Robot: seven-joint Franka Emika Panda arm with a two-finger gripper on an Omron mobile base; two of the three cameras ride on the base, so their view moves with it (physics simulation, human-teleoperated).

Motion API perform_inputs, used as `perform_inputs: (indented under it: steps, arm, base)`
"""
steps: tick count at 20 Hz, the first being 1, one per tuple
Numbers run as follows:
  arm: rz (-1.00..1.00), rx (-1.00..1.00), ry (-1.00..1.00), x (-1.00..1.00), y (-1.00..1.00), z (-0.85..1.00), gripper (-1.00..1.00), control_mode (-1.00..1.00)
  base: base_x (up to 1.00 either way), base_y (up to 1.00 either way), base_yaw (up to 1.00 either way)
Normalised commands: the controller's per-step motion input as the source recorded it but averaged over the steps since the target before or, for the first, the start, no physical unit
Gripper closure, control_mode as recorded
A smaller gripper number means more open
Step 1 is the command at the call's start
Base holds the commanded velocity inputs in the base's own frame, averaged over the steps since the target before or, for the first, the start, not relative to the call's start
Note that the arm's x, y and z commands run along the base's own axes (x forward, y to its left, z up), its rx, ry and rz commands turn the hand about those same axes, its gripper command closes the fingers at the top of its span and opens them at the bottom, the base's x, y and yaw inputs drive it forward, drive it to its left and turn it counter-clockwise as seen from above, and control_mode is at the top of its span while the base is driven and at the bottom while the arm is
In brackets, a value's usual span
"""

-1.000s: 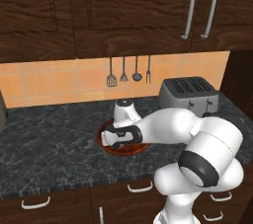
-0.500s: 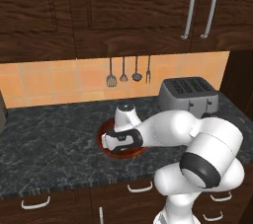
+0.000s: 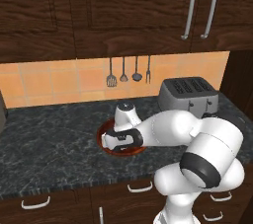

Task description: Grab a lemon wedge from the fridge and one ice cube from the ice bowl, and put them in the glass of lemonade.

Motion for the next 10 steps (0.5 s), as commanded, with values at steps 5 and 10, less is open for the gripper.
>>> perform_inputs:
  steps: [5,10]
  arm:
    - [0.03,0.00,0.00,0.00,0.00,0.00,1.00,-1.00]
    - [0.04,0.00,-0.04,-0.09,0.00,0.31,1.00,-1.00]
  base:
    - [0.00,0.00,0.00]
    - [0.00,0.00,0.00]
